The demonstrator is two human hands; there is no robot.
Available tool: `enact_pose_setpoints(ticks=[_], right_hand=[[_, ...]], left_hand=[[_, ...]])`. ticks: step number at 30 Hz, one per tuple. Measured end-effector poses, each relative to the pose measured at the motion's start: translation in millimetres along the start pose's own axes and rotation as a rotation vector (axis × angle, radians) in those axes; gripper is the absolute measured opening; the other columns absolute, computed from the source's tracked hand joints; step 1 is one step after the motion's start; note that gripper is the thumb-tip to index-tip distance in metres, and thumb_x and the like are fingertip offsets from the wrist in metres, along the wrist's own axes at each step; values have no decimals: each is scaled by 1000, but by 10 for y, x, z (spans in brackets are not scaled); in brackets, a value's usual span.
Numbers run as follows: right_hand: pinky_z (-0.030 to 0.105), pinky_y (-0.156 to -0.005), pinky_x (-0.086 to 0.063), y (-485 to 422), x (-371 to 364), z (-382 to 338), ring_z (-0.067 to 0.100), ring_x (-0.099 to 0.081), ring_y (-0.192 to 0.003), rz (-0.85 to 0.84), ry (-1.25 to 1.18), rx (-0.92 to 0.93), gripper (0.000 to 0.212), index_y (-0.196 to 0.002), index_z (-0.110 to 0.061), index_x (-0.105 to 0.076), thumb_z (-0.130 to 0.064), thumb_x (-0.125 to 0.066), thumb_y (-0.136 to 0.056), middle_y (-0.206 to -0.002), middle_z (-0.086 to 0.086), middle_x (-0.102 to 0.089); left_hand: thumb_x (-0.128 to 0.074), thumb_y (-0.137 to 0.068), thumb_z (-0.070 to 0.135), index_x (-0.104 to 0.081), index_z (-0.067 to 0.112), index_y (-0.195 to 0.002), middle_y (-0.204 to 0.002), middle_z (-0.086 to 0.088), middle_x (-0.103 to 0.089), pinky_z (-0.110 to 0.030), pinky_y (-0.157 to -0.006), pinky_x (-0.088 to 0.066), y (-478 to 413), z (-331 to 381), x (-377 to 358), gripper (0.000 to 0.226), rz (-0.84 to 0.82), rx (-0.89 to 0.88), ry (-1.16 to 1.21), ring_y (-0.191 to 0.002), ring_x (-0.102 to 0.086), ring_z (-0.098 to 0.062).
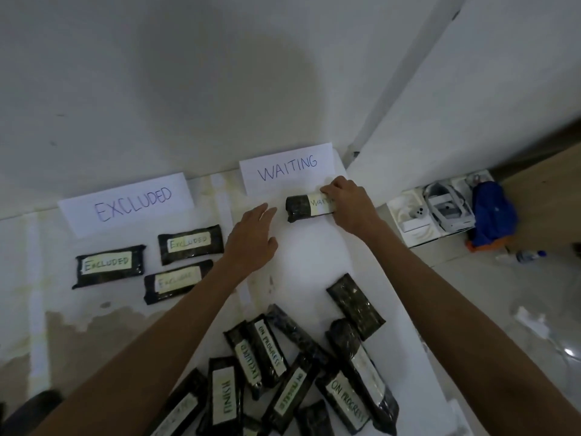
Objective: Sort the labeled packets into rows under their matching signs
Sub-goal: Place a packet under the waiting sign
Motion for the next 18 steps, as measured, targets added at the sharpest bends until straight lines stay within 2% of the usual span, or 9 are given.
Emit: enact_pose_setpoints(ticks=[7, 12, 14, 16, 18], right_hand=[[44, -80, -43, -155, -132, 217, 38, -55, -97, -31, 19, 52, 54, -122, -8, -56, -3, -71, -71, -116, 19, -54], [47, -97, -37, -43, -111, 165, 39, -50, -112, 1, -9, 74, 68, -134, -9, -48, 2, -67, -69, -126, 21, -50], [47, -94, -39, 123, -30, 77, 40, -49, -111, 81, -23, 43, 72, -132, -9, -49, 4, -68, -65, -125, 21, -51], [44, -84, -45, 408, 36, -63, 37, -51, -105, 112, -34, -18, 64, -128, -9, -51, -1, -70, -67, -120, 20, -52], [42, -82, -47, 778, -41, -199, 32, -51, -106, -59, -64, -138, 54, -128, -12, -46, -20, -67, -79, -123, 15, -48]], left_hand=[[-49, -89, 17, -18, 3, -144, -151, -15, -25, -40, -112, -25, -251, 89, -197, 65, -11, -6, -55, -138, -23, -28], [-51, -87, 14, -22, -1, -143, -149, -19, -27, -45, -114, -24, -145, 19, -249, 65, -29, -39, -78, -139, -23, -32], [-52, -87, 12, -24, -1, -142, -148, -20, -28, -46, -113, -24, -47, 8, -229, 63, -26, -50, -69, -138, -25, -33], [-52, -87, 12, -26, -1, -141, -147, -21, -30, -46, -114, -23, 100, 6, -216, 61, -25, -45, -51, -137, -26, -33], [-48, -87, 17, -30, -1, -140, -145, -20, -34, -45, -113, -24, 283, 9, -224, 59, -24, -44, -31, -136, -29, -34]])
Point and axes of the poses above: each hand's wrist, its own y-axis away from the middle knuckle, its own x-axis out of the back of the hand, z = x × y, the point moved 4 cm from there along -y, towards the middle knuckle
